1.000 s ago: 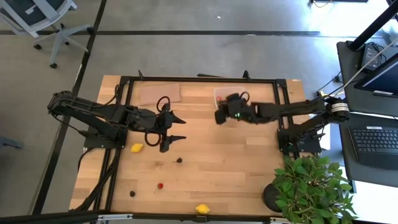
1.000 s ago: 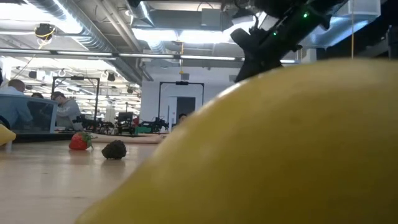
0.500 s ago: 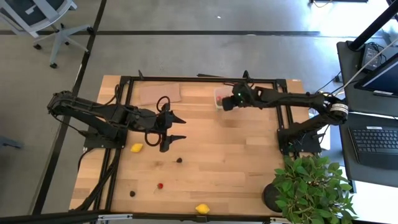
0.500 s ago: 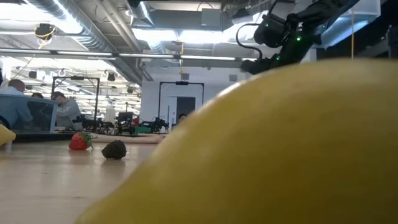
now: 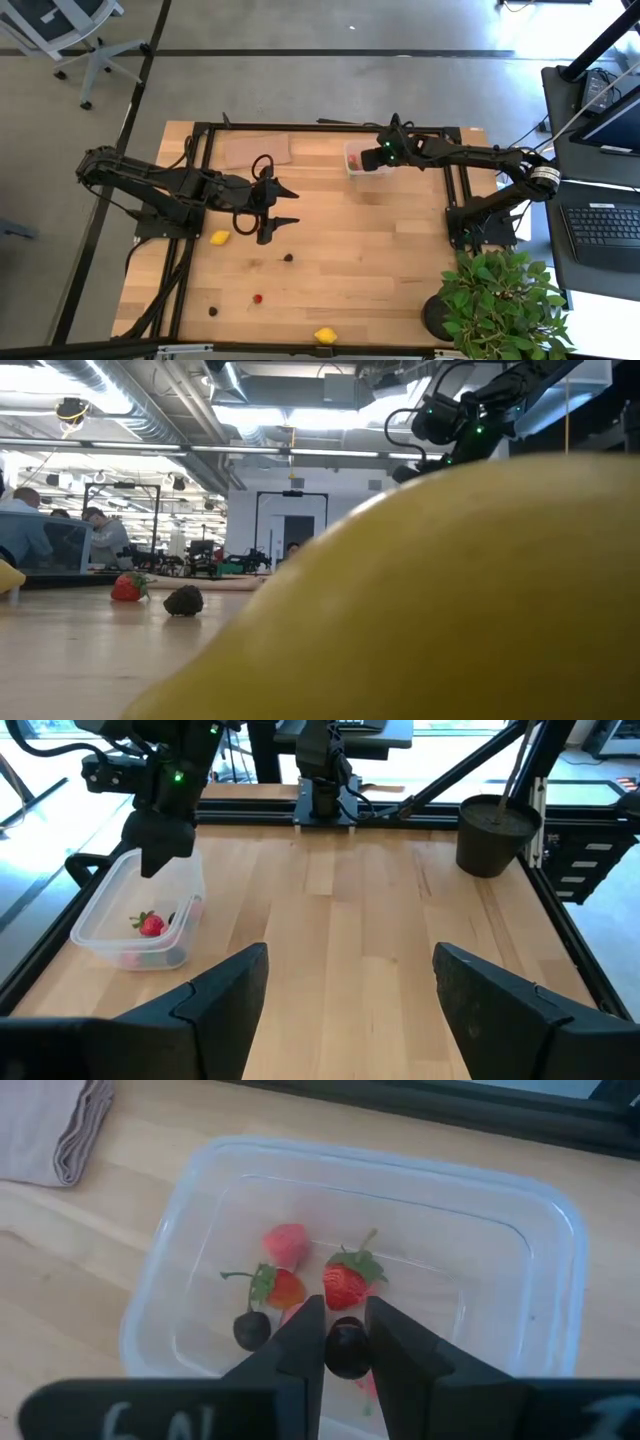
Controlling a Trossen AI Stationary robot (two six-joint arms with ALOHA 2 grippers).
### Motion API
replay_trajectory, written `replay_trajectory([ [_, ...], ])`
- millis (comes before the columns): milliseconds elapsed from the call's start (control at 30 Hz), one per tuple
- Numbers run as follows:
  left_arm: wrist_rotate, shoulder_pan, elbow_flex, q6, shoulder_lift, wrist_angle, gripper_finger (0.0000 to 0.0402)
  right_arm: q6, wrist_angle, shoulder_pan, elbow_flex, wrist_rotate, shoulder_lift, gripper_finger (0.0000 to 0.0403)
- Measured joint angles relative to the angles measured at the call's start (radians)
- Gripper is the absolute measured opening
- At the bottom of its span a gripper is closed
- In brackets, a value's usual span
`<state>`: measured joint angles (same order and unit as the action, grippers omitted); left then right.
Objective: Pick and placing Produce into tupperware
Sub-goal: Put the blueberry into the transparent bin, then put the blackberry into the transparent bin
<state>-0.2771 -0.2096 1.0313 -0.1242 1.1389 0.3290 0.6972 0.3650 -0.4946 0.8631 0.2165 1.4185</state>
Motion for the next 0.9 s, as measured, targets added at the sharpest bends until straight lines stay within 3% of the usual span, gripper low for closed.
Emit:
replay_trajectory([
  [300,0.000,0.000,0.000,0.000,0.000,0.000,0.0277,-0.048,-0.001,0.000,0.000,0.000,0.000,0.0085],
  [700,-0.002,0.000,0.000,0.004,0.000,0.000,0.0273,-0.051,-0.001,0.000,0.000,0.000,0.000,0.0168],
  [900,-0.002,0.000,0.000,0.003,0.000,0.000,0.0273,-0.067,-0.026,0.000,0.000,0.000,0.000,0.0190],
])
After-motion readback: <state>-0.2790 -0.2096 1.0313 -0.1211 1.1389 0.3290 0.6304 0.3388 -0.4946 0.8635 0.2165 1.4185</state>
